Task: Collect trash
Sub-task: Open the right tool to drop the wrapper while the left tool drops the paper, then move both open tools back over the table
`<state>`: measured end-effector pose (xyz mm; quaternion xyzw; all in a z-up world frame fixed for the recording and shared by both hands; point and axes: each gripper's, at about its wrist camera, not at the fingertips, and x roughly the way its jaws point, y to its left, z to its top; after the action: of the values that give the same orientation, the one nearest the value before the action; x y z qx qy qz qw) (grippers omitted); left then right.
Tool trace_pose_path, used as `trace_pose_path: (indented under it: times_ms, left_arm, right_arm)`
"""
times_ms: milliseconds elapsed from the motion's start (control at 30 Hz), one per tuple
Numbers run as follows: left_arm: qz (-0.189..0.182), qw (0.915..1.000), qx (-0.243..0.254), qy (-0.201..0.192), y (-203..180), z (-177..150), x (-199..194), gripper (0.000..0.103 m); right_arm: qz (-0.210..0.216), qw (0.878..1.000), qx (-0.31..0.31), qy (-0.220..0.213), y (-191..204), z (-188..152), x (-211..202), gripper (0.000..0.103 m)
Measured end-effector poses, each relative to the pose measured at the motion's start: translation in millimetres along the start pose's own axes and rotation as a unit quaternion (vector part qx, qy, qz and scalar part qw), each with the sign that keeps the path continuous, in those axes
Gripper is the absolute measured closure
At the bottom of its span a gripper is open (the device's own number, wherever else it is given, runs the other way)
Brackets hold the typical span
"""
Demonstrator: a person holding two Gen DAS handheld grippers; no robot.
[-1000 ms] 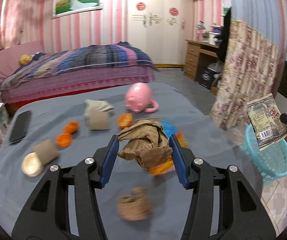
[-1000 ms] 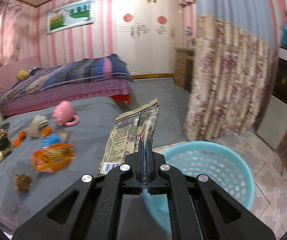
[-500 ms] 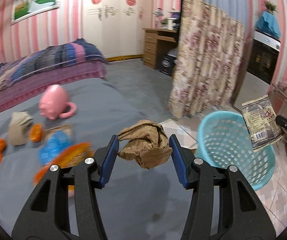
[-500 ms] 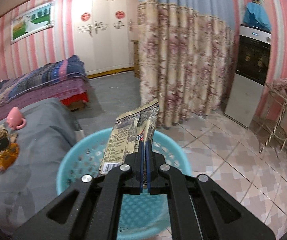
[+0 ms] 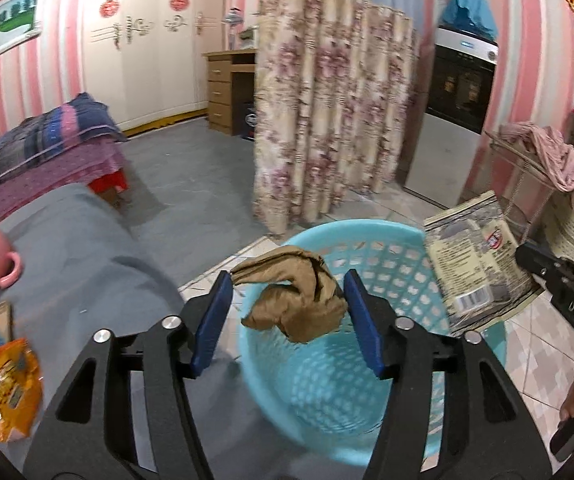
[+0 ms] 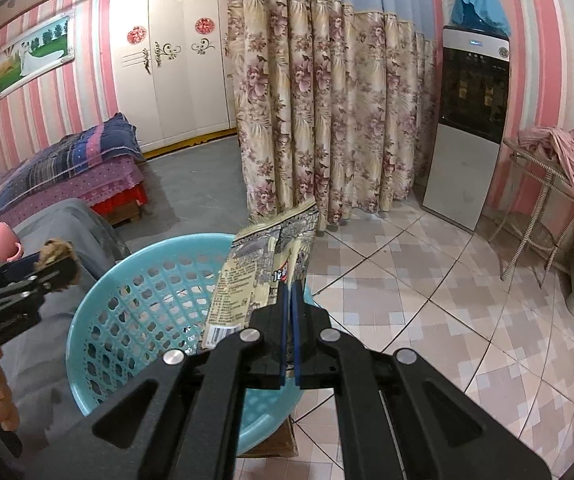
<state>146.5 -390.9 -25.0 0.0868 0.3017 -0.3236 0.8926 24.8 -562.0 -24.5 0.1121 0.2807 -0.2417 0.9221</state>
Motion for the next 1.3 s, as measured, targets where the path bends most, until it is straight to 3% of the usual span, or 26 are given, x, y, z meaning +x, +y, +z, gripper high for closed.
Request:
trace_pose_path:
  times_ms: [67, 267, 633, 667, 700, 733, 767, 867, 1033, 1300]
  left_arm:
    - [0.01, 0.9999, 0.003, 0.0, -3.1, 3.3, 4.5, 0.021]
    - [0.037, 0.9993, -0.008, -0.009, 21.1, 7.0, 2.2, 0.012]
    - [0.087, 0.9954, -0.04, -0.01, 68.4, -7.3, -16.9, 0.009]
    - [0.09, 0.995, -0.042, -0.01, 71.8, -8.7, -19.4, 0.009]
    - [0.092, 0.9948, -0.042, -0.01, 73.6, -9.8, -21.1, 0.009]
    - [0.095, 0.9945, -0.043, -0.011, 76.2, -10.6, -24.4, 0.009]
    - [0.097, 0.9942, -0.044, -0.013, 78.5, -11.4, -28.2, 0.009]
    - [0.105, 0.9933, -0.044, -0.018, 83.0, -12.5, -38.4, 0.009]
    - [0.115, 0.9913, -0.058, -0.026, 94.4, -17.4, -60.3, 0.007]
    - [0.137, 0.9866, -0.08, -0.036, 116.7, -29.6, -98.5, 0.006]
  right_arm:
    - [-0.001, 1.0, -0.001, 0.002, 0.0, -0.2, 0.8, 0.101]
    - [0.0, 1.0, -0.004, 0.005, 5.1, -3.4, 3.7, 0.101]
    - [0.011, 1.0, 0.004, 0.005, 28.7, -7.4, 23.5, 0.097]
    - [0.01, 1.0, 0.005, 0.008, 31.4, -8.0, 26.8, 0.083]
    - [0.009, 1.0, 0.005, 0.01, 33.1, -8.9, 29.1, 0.048]
    - [0.008, 1.0, 0.005, 0.01, 34.7, -10.1, 30.6, 0.035]
    - [0.004, 1.0, 0.004, 0.004, 37.2, -12.3, 30.9, 0.03]
    - [-0.008, 1.0, -0.007, 0.006, 42.3, -16.1, 28.8, 0.03]
    - [-0.02, 1.0, -0.008, 0.0, 47.4, -17.1, 22.5, 0.017]
    - [0.0, 1.0, -0.026, -0.016, 76.1, -12.5, 1.1, 0.009]
